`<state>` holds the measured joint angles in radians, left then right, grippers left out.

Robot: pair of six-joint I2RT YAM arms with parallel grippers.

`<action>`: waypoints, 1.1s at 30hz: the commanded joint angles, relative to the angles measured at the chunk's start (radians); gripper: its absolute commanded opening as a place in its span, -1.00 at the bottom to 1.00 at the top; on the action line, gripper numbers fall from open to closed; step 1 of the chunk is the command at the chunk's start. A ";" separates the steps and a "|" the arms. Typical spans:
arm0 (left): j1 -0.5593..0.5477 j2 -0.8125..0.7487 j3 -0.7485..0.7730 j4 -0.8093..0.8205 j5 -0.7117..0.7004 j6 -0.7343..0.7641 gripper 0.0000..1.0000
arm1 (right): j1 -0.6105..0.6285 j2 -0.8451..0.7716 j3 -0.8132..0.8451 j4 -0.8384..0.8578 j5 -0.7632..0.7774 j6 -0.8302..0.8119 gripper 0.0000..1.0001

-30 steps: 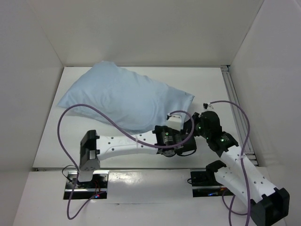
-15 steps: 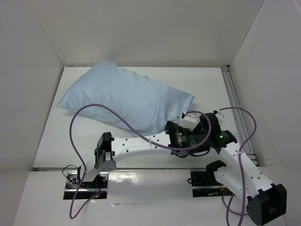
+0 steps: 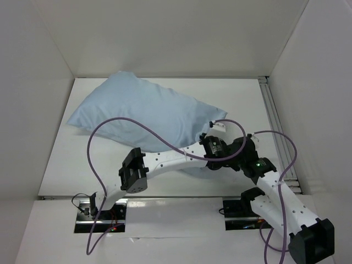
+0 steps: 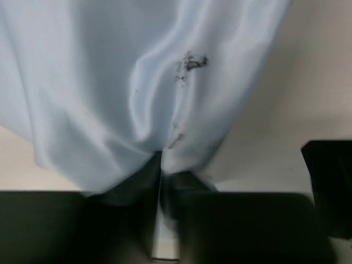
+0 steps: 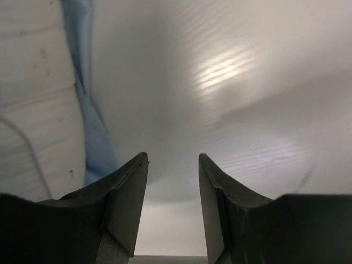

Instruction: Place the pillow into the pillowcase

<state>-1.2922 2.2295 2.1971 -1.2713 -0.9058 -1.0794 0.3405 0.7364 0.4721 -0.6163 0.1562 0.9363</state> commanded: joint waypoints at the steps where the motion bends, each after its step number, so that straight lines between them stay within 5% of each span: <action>1: 0.062 -0.004 0.033 -0.028 0.005 0.030 -0.76 | 0.000 -0.019 -0.029 0.180 -0.130 -0.074 -0.01; 2: 0.073 -0.020 0.033 -0.028 0.027 0.039 -1.00 | 0.000 -0.019 -0.041 0.250 -0.188 -0.083 -0.01; 5: 0.082 -0.144 -0.054 0.060 0.108 0.105 -1.00 | 0.000 0.018 -0.053 0.421 -0.308 -0.119 -0.10; 9: 0.082 -0.405 -0.238 0.271 0.276 0.228 -1.00 | 0.000 0.066 -0.063 0.576 -0.356 -0.131 -0.58; 10: 0.082 -0.433 -0.263 0.294 0.301 0.243 -1.00 | 0.000 0.095 -0.063 0.595 -0.356 -0.131 -0.76; 14: 0.082 -0.464 -0.266 0.322 0.384 0.289 -1.00 | 0.000 0.217 -0.044 0.707 -0.414 -0.119 -0.95; 18: 0.082 -0.455 -0.211 0.313 0.432 0.321 -1.00 | 0.000 0.348 -0.059 0.846 -0.483 -0.062 -1.00; 21: 0.082 -0.444 -0.172 0.313 0.495 0.349 -1.00 | 0.014 0.441 -0.104 1.137 -0.520 0.025 -1.00; 27: 0.082 -0.381 0.043 0.313 0.689 0.404 -1.00 | 0.114 0.580 0.062 1.453 -0.564 0.111 -1.00; 33: 0.115 -0.395 0.165 0.381 0.881 0.470 -1.00 | 0.199 0.489 0.186 1.273 -0.416 -0.009 -1.00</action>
<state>-1.1660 1.8709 2.2990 -1.0771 -0.2779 -0.6277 0.4610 1.2648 0.5247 0.5426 -0.3134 0.9745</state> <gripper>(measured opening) 0.031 0.008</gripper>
